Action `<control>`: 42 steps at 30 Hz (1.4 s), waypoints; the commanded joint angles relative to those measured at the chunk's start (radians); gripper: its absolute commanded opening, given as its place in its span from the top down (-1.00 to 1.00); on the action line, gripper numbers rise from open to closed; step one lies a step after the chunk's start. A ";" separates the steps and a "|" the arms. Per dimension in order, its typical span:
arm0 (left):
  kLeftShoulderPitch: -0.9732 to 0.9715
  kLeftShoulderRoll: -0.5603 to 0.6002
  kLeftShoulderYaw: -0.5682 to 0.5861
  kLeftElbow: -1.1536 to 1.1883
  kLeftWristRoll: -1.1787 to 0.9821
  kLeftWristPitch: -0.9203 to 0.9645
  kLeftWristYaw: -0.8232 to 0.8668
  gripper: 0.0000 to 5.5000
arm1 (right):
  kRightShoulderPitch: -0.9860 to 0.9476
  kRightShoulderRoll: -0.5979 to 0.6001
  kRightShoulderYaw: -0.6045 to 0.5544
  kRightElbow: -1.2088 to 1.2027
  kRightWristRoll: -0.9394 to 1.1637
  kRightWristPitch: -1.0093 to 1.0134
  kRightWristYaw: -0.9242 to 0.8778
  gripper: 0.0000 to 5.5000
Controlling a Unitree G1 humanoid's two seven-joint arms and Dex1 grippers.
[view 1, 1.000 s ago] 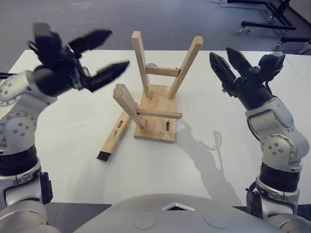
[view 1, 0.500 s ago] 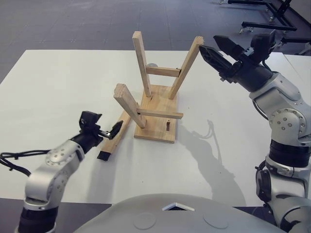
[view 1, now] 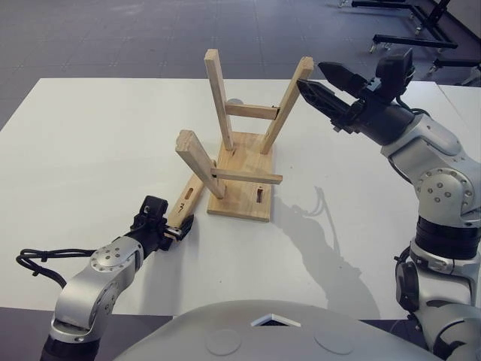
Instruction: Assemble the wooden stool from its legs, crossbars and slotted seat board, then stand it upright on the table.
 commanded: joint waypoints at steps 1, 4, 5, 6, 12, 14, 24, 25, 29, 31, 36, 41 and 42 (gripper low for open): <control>0.002 0.014 -0.004 0.018 0.018 0.020 -0.023 -0.66 | 0.004 -0.001 0.002 -0.013 -0.008 0.013 -0.007 -0.31; 0.005 0.020 -0.007 0.018 0.011 0.006 -0.061 -0.50 | 0.006 0.003 0.001 -0.014 -0.012 0.008 -0.012 -0.31; 0.006 0.018 -0.003 0.019 0.006 0.001 -0.072 -0.47 | 0.008 0.005 0.000 -0.015 -0.013 0.006 -0.014 -0.31; 0.005 0.016 0.003 0.022 0.004 -0.001 -0.081 -0.40 | 0.012 0.006 0.000 -0.017 -0.015 0.003 -0.015 -0.31; -0.011 0.005 0.034 0.059 -0.003 -0.002 -0.115 -0.08 | 0.025 0.016 -0.006 -0.019 -0.023 -0.016 -0.023 -0.31; -0.012 -0.010 0.039 0.081 -0.007 -0.008 -0.120 0.02 | 0.028 0.021 -0.006 -0.020 -0.029 -0.021 -0.025 -0.31; -0.114 -0.105 0.220 0.167 -0.095 -0.242 -0.170 0.25 | -0.004 0.041 -0.045 0.022 0.004 -0.027 -0.021 -0.31; -0.141 -0.114 0.265 0.165 -0.139 -0.295 -0.206 0.25 | -0.018 0.040 -0.054 0.032 0.012 -0.021 -0.027 -0.31; -0.397 -0.069 0.436 0.151 -0.518 -0.299 -0.361 0.25 | -0.116 0.044 -0.131 0.059 0.292 0.078 0.039 -0.31; -0.545 -0.015 0.450 0.198 -0.688 -0.250 -0.466 0.25 | -0.155 0.046 -0.139 0.060 0.480 0.148 0.106 -0.31; -0.788 0.044 0.338 0.320 -0.817 -0.145 -0.620 0.25 | -0.234 0.136 -0.002 0.116 0.515 0.180 0.166 -0.31; -0.826 0.062 0.247 0.342 -0.801 -0.098 -0.705 0.25 | -0.268 0.239 0.045 0.112 0.499 0.128 0.132 -0.31; -0.826 0.065 0.237 0.343 -0.798 -0.093 -0.715 0.25 | -0.272 0.249 0.044 0.109 0.505 0.123 0.124 -0.31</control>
